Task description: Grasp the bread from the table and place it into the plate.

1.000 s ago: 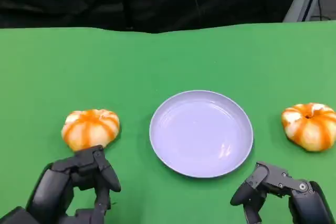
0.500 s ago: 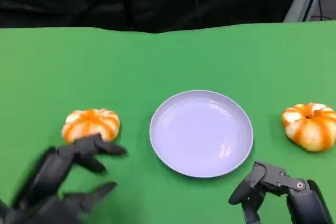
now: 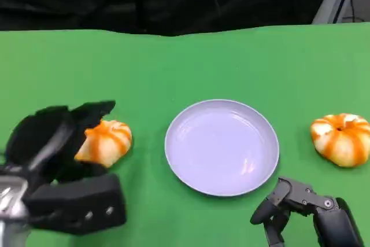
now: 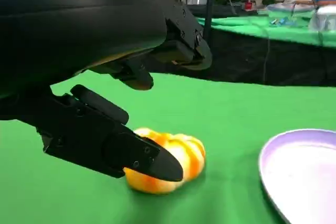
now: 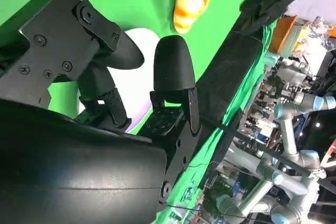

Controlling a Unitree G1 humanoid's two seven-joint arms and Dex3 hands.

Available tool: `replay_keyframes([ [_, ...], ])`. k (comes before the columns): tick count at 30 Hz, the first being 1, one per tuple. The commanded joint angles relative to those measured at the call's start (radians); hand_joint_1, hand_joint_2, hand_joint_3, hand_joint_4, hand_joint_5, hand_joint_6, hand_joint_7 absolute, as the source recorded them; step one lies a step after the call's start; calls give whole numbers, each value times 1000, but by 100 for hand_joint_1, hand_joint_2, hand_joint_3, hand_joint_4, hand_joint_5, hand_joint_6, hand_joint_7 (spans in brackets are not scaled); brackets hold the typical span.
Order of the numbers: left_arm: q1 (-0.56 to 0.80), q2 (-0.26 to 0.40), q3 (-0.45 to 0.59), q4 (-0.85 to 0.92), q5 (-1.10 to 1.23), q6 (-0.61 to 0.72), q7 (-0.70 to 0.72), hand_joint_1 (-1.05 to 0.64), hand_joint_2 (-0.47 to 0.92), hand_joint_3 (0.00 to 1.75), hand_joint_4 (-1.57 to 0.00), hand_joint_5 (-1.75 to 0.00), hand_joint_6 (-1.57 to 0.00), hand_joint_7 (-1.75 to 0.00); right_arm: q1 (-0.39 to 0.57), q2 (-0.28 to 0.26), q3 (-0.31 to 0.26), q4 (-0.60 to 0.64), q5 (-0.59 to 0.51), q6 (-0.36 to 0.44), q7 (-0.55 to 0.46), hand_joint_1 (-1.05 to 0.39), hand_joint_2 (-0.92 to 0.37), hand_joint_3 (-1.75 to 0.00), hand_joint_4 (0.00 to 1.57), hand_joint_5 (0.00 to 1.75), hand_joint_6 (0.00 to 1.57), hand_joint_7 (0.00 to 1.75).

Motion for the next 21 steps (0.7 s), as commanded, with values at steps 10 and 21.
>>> replay_keyframes([
  [10,-251,-22,-193,370,61,174,-16,-58,92,2,-36,-27,-31,0,1,-7,-8,-3,-1,-9,-8,-1,-33,-131,84,164,84,128],
  [21,-386,-66,-317,649,44,210,-14,-59,92,2,-48,-19,-38,-1,1,-5,-7,-10,0,0,-6,-2,-32,-132,85,163,85,127],
])
